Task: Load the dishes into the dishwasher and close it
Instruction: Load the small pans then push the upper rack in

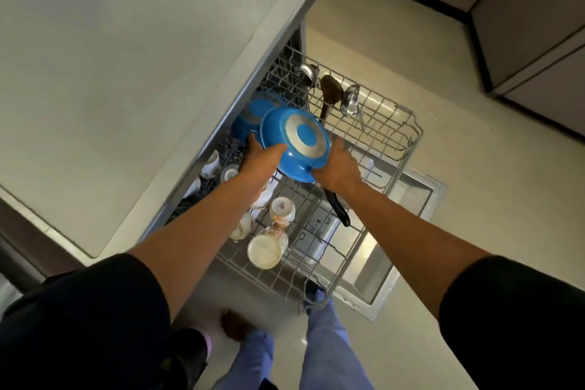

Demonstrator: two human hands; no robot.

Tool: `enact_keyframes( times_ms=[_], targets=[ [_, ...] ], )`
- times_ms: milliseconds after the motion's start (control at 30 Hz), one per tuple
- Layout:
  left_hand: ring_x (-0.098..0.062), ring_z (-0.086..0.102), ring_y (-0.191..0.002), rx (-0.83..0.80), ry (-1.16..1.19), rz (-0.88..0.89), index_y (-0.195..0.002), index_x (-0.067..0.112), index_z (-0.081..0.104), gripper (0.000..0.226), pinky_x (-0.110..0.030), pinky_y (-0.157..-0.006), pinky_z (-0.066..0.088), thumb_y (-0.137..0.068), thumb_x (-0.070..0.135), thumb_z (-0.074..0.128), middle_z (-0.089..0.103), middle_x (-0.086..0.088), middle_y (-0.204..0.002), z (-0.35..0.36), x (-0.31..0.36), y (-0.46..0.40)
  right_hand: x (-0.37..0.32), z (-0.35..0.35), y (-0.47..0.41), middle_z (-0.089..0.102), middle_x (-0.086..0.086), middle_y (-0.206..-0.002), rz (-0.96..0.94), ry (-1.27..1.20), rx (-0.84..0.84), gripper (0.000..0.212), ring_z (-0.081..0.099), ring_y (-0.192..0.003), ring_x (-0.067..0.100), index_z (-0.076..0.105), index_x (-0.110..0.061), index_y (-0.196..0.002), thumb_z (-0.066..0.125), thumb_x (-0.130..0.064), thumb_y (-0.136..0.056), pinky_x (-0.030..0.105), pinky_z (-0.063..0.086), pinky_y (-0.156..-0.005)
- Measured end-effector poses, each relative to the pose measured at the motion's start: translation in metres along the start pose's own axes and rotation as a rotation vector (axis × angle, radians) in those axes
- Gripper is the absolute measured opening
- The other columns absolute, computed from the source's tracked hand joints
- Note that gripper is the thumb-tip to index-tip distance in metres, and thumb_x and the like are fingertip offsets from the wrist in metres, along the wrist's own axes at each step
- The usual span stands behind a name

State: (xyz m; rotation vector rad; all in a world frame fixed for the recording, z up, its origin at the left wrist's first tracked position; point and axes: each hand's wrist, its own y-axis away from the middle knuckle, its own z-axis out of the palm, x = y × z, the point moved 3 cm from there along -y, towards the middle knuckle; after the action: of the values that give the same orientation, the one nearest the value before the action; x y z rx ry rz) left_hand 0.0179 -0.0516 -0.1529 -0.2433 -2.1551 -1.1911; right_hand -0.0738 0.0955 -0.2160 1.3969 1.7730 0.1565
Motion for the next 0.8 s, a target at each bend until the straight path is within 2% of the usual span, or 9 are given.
enact_keyframes(
  times_ms=[133,267,333,400,467,567,633,733,800],
  targets=[
    [-0.021,0.055,-0.126,0.054,-0.198,0.213,-0.165,0.032,0.002,0.093,-0.034,-0.092,0.044,-0.096,0.027,0.064,0.049,-0.006,-0.154,-0.002,0.011,0.022,-0.03,-0.021,0.002,0.055,0.022,-0.13,-0.052,-0.037,0.04,0.081,0.058,-0.118,0.042,0.03,-0.014,-0.15,0.074,-0.027,-0.083,0.05,0.056,-0.091],
    [-0.025,0.042,-0.143,0.07,-0.269,0.42,-0.165,0.028,0.006,0.089,-0.04,-0.11,0.043,-0.097,0.028,0.065,0.031,-0.005,-0.166,0.006,0.026,0.043,-0.057,-0.044,0.009,0.053,0.02,-0.14,-0.171,-0.162,0.128,0.086,0.056,-0.124,0.037,0.023,-0.016,-0.16,0.07,-0.027,-0.088,0.039,0.049,-0.093],
    [-0.019,0.036,-0.148,0.067,-0.105,0.453,-0.164,0.026,0.014,0.082,-0.034,-0.113,0.037,-0.099,0.026,0.064,0.027,-0.001,-0.167,0.012,0.036,0.054,-0.067,-0.06,0.014,0.052,0.016,-0.146,-0.209,-0.252,0.183,0.083,0.057,-0.124,0.03,0.024,-0.017,-0.161,0.069,-0.029,-0.092,0.033,0.046,-0.093],
    [-0.018,0.038,-0.147,0.033,0.214,0.342,-0.16,0.026,0.027,0.069,-0.036,-0.115,0.037,-0.101,0.029,0.061,0.034,0.0,-0.163,0.018,0.041,0.063,-0.074,-0.075,0.017,0.052,0.009,-0.15,-0.196,-0.383,0.21,0.076,0.056,-0.128,0.024,0.03,-0.019,-0.159,0.067,-0.036,-0.095,0.035,0.047,-0.101],
    [-0.025,0.046,-0.141,-0.04,0.602,0.088,-0.154,0.026,0.039,0.056,-0.044,-0.111,0.044,-0.103,0.041,0.055,0.045,-0.002,-0.154,0.026,0.037,0.069,-0.075,-0.087,0.019,0.054,0.005,-0.147,-0.126,-0.562,0.182,0.07,0.056,-0.129,0.023,0.033,-0.02,-0.158,0.064,-0.041,-0.099,0.041,0.048,-0.107],
    [-0.038,0.053,-0.132,-0.134,1.137,-0.279,-0.15,0.014,0.045,0.062,-0.054,-0.109,0.048,-0.102,0.053,0.05,0.055,-0.014,-0.144,0.043,0.02,0.08,-0.068,-0.106,0.022,0.052,0.002,-0.14,0.017,-0.785,0.11,0.063,0.056,-0.119,0.018,0.035,-0.021,-0.156,0.057,-0.046,-0.102,0.039,0.049,-0.099],
    [-0.043,0.055,-0.129,-0.144,1.305,-0.416,-0.147,0.008,0.045,0.064,-0.058,-0.109,0.046,-0.102,0.054,0.048,0.057,-0.02,-0.14,0.057,0.009,0.088,-0.057,-0.118,0.022,0.052,0.004,-0.139,0.09,-0.833,0.069,0.054,0.055,-0.118,0.019,0.04,-0.019,-0.151,0.054,-0.044,-0.105,0.043,0.049,-0.102],
    [-0.045,0.055,-0.129,-0.174,1.374,-0.593,-0.148,0.004,0.042,0.069,-0.06,-0.112,0.043,-0.103,0.055,0.046,0.056,-0.026,-0.139,0.082,-0.01,0.102,-0.03,-0.132,0.017,0.053,0.012,-0.137,0.209,-0.811,0.075,0.03,0.054,-0.115,0.024,0.052,-0.013,-0.127,0.051,-0.035,-0.107,0.046,0.044,-0.11],
    [-0.045,0.052,-0.132,-0.186,1.368,-0.696,-0.15,0.002,0.038,0.072,-0.061,-0.113,0.04,-0.103,0.056,0.044,0.053,-0.029,-0.14,0.099,-0.021,0.11,-0.012,-0.137,0.015,0.045,0.015,-0.15,0.316,-0.821,0.06,0.045,0.049,-0.13,0.033,0.043,-0.012,-0.143,0.054,-0.034,-0.105,0.051,0.041,-0.115]
  ],
)
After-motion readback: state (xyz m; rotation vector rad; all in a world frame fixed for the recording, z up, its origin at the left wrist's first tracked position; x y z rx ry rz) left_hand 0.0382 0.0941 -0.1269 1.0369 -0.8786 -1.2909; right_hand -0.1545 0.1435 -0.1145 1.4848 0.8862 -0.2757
